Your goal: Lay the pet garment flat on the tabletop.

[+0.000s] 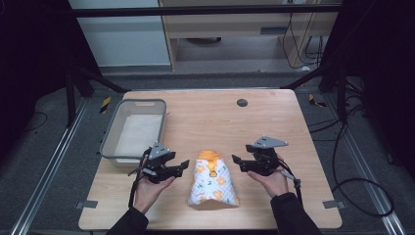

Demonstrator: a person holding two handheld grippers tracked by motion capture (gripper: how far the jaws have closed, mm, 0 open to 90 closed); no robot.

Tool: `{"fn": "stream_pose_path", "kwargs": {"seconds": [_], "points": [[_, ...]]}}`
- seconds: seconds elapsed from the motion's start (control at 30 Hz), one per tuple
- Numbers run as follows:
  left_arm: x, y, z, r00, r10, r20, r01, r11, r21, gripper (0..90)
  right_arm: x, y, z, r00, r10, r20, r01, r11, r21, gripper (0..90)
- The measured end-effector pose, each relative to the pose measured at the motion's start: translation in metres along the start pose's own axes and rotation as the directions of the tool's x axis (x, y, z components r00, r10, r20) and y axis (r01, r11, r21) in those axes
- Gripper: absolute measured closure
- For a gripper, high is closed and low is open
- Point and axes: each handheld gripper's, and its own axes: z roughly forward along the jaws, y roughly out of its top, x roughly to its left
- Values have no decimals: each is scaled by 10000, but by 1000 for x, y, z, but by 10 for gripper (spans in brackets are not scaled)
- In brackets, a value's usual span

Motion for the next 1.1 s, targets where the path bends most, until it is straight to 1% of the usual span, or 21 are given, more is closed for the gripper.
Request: {"fn": "stream_pose_path", "kwargs": {"seconds": [0.03, 0.07, 0.1, 0.13, 0.17, 0.2, 0.3, 0.33, 0.4, 0.5, 0.53, 0.57, 0.63, 0.7, 0.83, 0.87, 0.9, 0.93, 1.0, 1.07, 1.1], "points": [[-2, 0, 2, 10000, 39, 49, -39, 10000, 53, 355, 3, 0, 5, 9998, 84, -202, -82, 9999, 68, 344], [-3, -1, 3, 9999, 58, 83, -58, 10000, 72, 355, 3, 0, 5, 9998, 84, -202, -82, 9999, 68, 344], [-4, -1, 6, 9998, 137, 139, -139, 9997, 181, 356, 4, -1, 7, 9997, 15, -256, -13, 10000, 94, 351], [-5, -1, 8, 9998, 136, 159, -140, 9996, 229, 358, 5, -1, 10, 9995, -33, -316, 39, 9998, 185, 360], [-5, -1, 9, 9997, 111, 226, -118, 9995, 293, 367, 8, -3, 16, 9988, -97, -478, 111, 9995, 292, 378], [-6, -2, 11, 9994, 130, 312, -140, 9994, 312, 367, 8, -3, 16, 9988, -97, -478, 111, 9995, 292, 378], [-11, -2, 15, 9984, 267, 504, -288, 9987, 412, 378, 10, -5, 21, 9975, -117, -692, 147, 9990, 421, 408], [-13, -2, 17, 9977, 370, 565, -398, 9980, 499, 379, 12, -6, 22, 9971, -91, -755, 130, 9986, 506, 426], [-16, -2, 20, 9973, 368, 641, -407, 9973, 612, 382, 13, -8, 25, 9960, -114, -884, 170, 9979, 622, 445], [-19, -4, 26, 9959, 496, 762, -559, 9950, 826, 392, 17, -10, 29, 9938, -215, -1093, 306, 9961, 823, 468], [-20, -5, 28, 9955, 504, 803, -575, 9944, 884, 398, 18, -11, 30, 9925, -324, -1179, 429, 9952, 881, 482], [-21, -6, 30, 9956, 447, 823, -522, 9944, 914, 405, 19, -12, 31, 9913, -268, -1287, 398, 9942, 996, 494], [-22, -9, 34, 9954, 463, 840, -551, 9930, 1049, 419, 19, -14, 33, 9893, -205, -1447, 369, 9931, 1113, 523], [-23, -11, 37, 9947, 429, 936, -537, 9918, 1163, 442, 19, -16, 35, 9888, -114, -1491, 313, 9908, 1319, 547], [-23, -13, 39, 9931, 280, 1138, -423, 9912, 1251, 516, 19, -19, 39, 9856, -104, -1686, 377, 9864, 1598, 607], [-22, -14, 40, 9916, 249, 1266, -419, 9901, 1339, 544, 20, -20, 40, 9845, -82, -1751, 381, 9850, 1684, 634], [-22, -14, 41, 9909, 219, 1326, -407, 9892, 1409, 600, 21, -21, 41, 9819, -83, -1892, 426, 9831, 1781, 681], [-23, -15, 42, 9907, 239, 1341, -438, 9882, 1470, 600, 21, -21, 41, 9819, -83, -1892, 426, 9831, 1781, 681], [-24, -16, 43, 9904, 327, 1343, -526, 9877, 1474, 624, 21, -22, 41, 9809, 4, -1946, 364, 9820, 1855, 727], [-23, -15, 43, 9900, 220, 1390, -430, 9878, 1498, 652, 20, -22, 41, 9792, 77, -2027, 325, 9805, 1940, 785], [-22, -16, 43, 9897, 124, 1426, -341, 9880, 1507, 682, 19, -22, 42, 9767, 188, -2139, 246, 9798, 1985, 811]]}}
